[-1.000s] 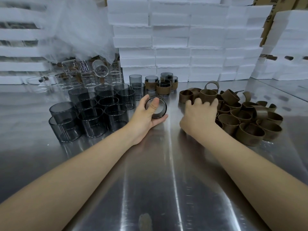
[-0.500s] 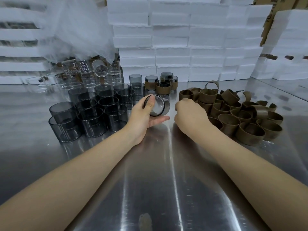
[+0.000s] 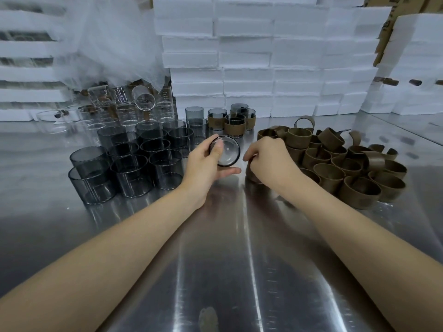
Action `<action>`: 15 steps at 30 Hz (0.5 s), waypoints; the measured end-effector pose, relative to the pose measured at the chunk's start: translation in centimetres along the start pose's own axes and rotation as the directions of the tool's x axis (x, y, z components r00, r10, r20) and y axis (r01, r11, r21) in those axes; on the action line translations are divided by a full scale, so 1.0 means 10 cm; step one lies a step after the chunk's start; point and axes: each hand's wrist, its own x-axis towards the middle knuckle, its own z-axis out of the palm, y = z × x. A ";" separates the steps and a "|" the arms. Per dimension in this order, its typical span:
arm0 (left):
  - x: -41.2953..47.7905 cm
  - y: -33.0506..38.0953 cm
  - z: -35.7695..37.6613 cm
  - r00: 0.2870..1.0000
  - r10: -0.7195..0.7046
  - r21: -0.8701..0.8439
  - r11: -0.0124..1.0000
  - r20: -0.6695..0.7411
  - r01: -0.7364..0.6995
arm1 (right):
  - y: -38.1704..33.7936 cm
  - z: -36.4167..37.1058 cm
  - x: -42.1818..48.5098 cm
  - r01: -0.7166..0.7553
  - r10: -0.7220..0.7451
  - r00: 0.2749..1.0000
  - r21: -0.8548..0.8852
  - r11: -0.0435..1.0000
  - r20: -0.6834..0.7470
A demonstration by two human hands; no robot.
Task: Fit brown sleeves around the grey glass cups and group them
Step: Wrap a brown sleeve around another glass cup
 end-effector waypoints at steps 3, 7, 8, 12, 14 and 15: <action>-0.02 0.02 0.01 1.000 -0.016 -0.020 1.000 -0.003 0.016 | 0.01 -0.05 -0.01 0.042 -0.041 0.999 -0.046 0.998 0.018; -0.05 0.05 0.01 1.000 -0.002 -0.032 0.999 0.013 0.002 | 0.00 -0.08 -0.02 0.039 -0.036 0.998 -0.058 0.998 0.056; -0.05 0.05 0.01 1.000 0.008 -0.028 1.000 0.023 -0.007 | -0.01 -0.10 -0.02 0.035 -0.031 0.997 -0.066 0.997 0.066; -0.07 0.05 0.01 0.997 0.054 -0.005 0.999 0.051 -0.053 | 0.02 -0.14 0.00 0.033 -0.013 0.982 -0.099 0.995 0.190; -0.08 0.04 0.01 0.997 0.067 -0.002 0.998 0.045 -0.067 | 0.02 -0.14 -0.01 0.037 -0.004 0.963 -0.117 0.992 0.268; -0.08 0.03 0.01 0.997 0.072 -0.012 0.997 0.038 -0.072 | 0.01 -0.13 -0.02 0.047 -0.013 0.955 -0.106 0.993 0.297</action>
